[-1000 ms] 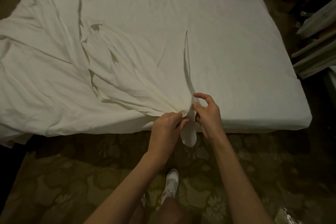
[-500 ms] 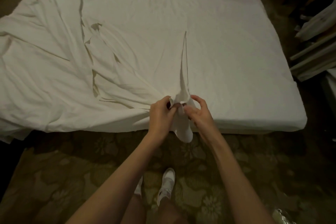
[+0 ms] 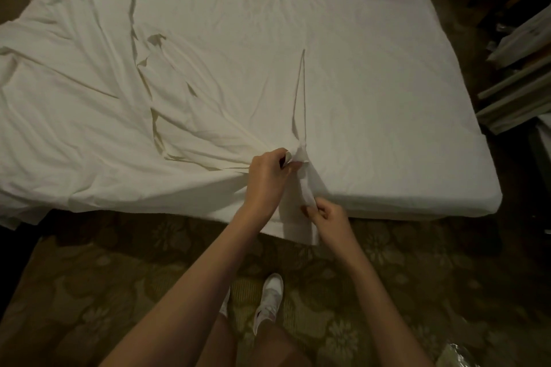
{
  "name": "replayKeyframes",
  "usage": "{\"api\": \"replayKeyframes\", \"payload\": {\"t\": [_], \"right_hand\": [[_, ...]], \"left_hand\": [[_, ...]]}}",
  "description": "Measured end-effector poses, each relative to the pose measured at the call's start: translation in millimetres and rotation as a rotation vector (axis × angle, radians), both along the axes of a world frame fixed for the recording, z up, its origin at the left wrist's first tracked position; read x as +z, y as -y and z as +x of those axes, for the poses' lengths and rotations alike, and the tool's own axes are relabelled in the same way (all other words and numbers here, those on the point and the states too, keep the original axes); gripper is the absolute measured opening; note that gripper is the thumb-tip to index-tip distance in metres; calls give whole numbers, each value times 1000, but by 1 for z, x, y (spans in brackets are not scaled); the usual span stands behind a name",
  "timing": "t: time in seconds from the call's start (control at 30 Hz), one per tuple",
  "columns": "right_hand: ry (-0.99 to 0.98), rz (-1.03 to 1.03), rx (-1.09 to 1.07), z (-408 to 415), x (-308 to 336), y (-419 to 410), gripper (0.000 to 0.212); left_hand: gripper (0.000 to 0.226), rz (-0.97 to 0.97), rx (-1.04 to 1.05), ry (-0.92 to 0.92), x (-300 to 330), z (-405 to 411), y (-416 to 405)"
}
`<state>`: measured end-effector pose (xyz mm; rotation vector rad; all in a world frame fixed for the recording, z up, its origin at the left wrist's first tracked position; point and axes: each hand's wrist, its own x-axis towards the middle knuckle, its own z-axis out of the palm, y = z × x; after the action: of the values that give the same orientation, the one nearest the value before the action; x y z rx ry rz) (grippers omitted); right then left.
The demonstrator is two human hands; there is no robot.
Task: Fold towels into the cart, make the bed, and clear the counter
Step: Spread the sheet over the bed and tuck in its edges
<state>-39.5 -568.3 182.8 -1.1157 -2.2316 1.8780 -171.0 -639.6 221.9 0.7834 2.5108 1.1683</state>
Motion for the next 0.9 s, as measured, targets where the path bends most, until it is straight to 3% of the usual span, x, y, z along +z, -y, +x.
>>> {"api": "replayKeyframes", "payload": {"t": [0.17,0.23,0.33,0.43,0.53,0.67,0.9], "right_hand": [[-69,-184,-164,12,5,2,50],[-150,-196,-211,11,9,3,44],[-196,-120,-170,0,22,6,17],[-223,-230,-120,-6,32,5,24],[-262,-362,-57,-2,39,0,30],[-202,-261,48,1,42,1,42],[-151,51,115,-10,39,10,16]], "left_hand": [[41,0,-80,7,-14,12,16],[40,37,-79,-25,-18,21,30],[34,106,-93,-107,-8,35,40],[23,168,-149,-162,12,47,36],[13,189,-146,-103,18,45,38],[11,167,-86,-79,12,36,53],[18,89,-23,9,2,20,74]]}}
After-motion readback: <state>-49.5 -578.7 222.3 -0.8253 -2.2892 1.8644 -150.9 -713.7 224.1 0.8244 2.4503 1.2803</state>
